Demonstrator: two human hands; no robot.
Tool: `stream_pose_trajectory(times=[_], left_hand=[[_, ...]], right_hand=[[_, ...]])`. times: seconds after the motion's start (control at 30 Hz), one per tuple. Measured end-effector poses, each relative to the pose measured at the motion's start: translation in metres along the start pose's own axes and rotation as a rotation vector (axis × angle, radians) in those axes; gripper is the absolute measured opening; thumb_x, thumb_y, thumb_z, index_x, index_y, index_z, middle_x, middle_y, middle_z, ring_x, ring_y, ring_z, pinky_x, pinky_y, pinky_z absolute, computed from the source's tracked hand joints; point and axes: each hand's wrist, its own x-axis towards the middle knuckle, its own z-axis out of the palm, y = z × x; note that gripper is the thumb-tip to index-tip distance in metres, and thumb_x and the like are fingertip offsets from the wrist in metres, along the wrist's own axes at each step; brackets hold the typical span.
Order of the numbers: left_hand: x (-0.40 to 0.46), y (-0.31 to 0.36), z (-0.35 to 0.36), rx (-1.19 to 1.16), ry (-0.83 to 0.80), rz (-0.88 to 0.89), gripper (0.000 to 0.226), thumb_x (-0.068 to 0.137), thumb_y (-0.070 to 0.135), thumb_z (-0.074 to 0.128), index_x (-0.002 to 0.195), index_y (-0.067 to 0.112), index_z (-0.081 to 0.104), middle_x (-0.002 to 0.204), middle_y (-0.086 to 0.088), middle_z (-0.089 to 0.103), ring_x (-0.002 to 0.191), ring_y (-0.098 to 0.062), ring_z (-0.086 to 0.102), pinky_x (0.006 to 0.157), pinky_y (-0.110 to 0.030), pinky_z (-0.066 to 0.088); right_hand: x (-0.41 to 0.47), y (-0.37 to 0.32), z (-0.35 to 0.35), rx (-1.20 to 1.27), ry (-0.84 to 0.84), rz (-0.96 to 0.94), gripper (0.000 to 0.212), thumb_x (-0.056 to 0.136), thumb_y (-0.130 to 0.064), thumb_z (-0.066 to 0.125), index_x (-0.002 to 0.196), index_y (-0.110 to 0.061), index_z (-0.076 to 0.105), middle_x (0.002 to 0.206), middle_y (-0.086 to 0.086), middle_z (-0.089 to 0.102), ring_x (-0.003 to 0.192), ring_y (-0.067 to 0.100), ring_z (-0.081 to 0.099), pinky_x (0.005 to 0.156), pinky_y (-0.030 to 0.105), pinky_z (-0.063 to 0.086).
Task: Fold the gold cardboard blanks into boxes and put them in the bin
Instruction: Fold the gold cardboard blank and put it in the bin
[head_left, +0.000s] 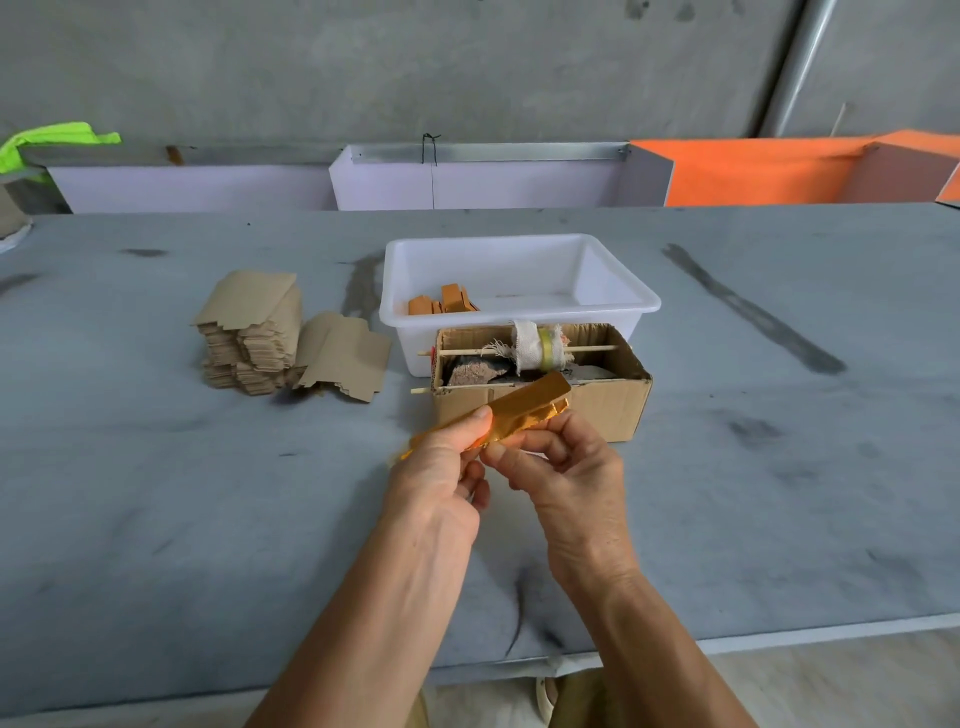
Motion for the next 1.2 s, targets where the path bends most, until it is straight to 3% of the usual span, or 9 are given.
stream_pose_trajectory(times=[0.23,0.4,0.53,0.67,0.77,0.93,1.07,1.13,1.2], left_hand=[[-0.009,0.001,-0.002,0.102,-0.076,-0.094,0.015,0.078,0.016,0.071,0.068,0.016,0.060,0.038,0.008,0.048,0.054,-0.007,0.038,0.057,-0.022,0.033],[-0.018,-0.001,-0.007,0.210,-0.204,-0.157,0.013,0.076,0.017,0.071,0.068,0.017,0.060,0.053,0.003,0.050,0.055,-0.009,0.041,0.061,-0.026,0.035],[-0.027,-0.004,-0.012,0.283,-0.323,-0.201,0.022,0.055,0.021,0.074,0.072,0.014,0.061,0.063,-0.001,0.051,0.059,-0.012,0.042,0.063,-0.030,0.039],[-0.029,-0.004,-0.016,0.309,-0.383,-0.220,0.023,0.055,0.020,0.072,0.074,0.011,0.063,0.062,-0.002,0.051,0.059,-0.012,0.043,0.064,-0.030,0.039],[-0.023,-0.005,-0.014,0.270,-0.345,-0.158,0.021,0.054,0.016,0.073,0.072,0.010,0.064,0.058,-0.001,0.053,0.056,-0.011,0.042,0.059,-0.027,0.039],[-0.003,-0.013,-0.004,0.005,-0.181,0.001,0.047,0.047,0.016,0.077,0.092,0.007,0.064,0.057,0.001,0.058,0.051,-0.009,0.042,0.044,-0.019,0.043],[0.010,-0.018,-0.002,-0.062,-0.107,0.125,0.029,0.061,0.009,0.079,0.085,0.012,0.064,0.071,-0.002,0.065,0.054,-0.009,0.048,0.041,-0.017,0.045],[0.012,-0.021,-0.003,-0.029,-0.104,0.179,0.023,0.064,0.007,0.079,0.080,0.013,0.064,0.071,-0.002,0.065,0.054,-0.010,0.051,0.043,-0.019,0.048],[0.012,-0.023,-0.004,0.003,-0.139,0.199,0.021,0.062,0.006,0.079,0.077,0.011,0.065,0.064,-0.002,0.065,0.050,-0.010,0.054,0.045,-0.019,0.050]], right_hand=[[0.003,-0.004,-0.013,-0.028,-0.101,-0.116,0.029,0.060,-0.005,0.079,0.084,-0.003,0.064,0.071,0.003,0.071,0.068,0.015,0.068,0.066,0.021,0.055],[0.008,-0.013,-0.030,-0.079,-0.253,-0.146,0.020,0.056,-0.006,0.078,0.075,-0.009,0.072,0.068,0.003,0.071,0.063,0.013,0.066,0.062,0.022,0.054],[0.011,-0.027,-0.039,-0.363,-0.321,-0.329,0.017,0.056,-0.017,0.080,0.063,-0.007,0.068,0.058,0.001,0.062,0.054,0.003,0.053,0.053,0.015,0.043],[0.013,-0.035,-0.046,-0.621,-0.358,-0.478,0.029,0.065,-0.027,0.078,0.067,0.000,0.069,0.063,0.005,0.065,0.056,0.017,0.059,0.051,0.030,0.048],[0.018,-0.035,-0.053,-0.722,-0.362,-0.504,0.012,0.073,-0.012,0.078,0.070,-0.004,0.070,0.067,-0.001,0.067,0.057,0.014,0.062,0.053,0.026,0.051],[0.012,-0.012,-0.050,-0.542,-0.136,-0.152,0.018,0.077,0.009,0.069,0.077,-0.009,0.072,0.072,0.005,0.072,0.066,0.014,0.067,0.062,0.022,0.053],[-0.001,-0.003,-0.037,-0.115,-0.114,0.165,0.021,0.069,-0.003,0.079,0.087,-0.011,0.073,0.085,0.007,0.074,0.076,0.012,0.068,0.062,0.017,0.050],[0.000,-0.002,-0.030,0.001,-0.039,0.274,0.022,0.065,-0.016,0.079,0.086,-0.011,0.071,0.080,0.005,0.072,0.070,0.012,0.066,0.058,0.021,0.050],[0.003,-0.001,-0.025,0.074,0.060,0.341,0.011,0.071,-0.011,0.074,0.080,-0.010,0.069,0.070,0.002,0.068,0.063,0.011,0.063,0.057,0.022,0.048]])
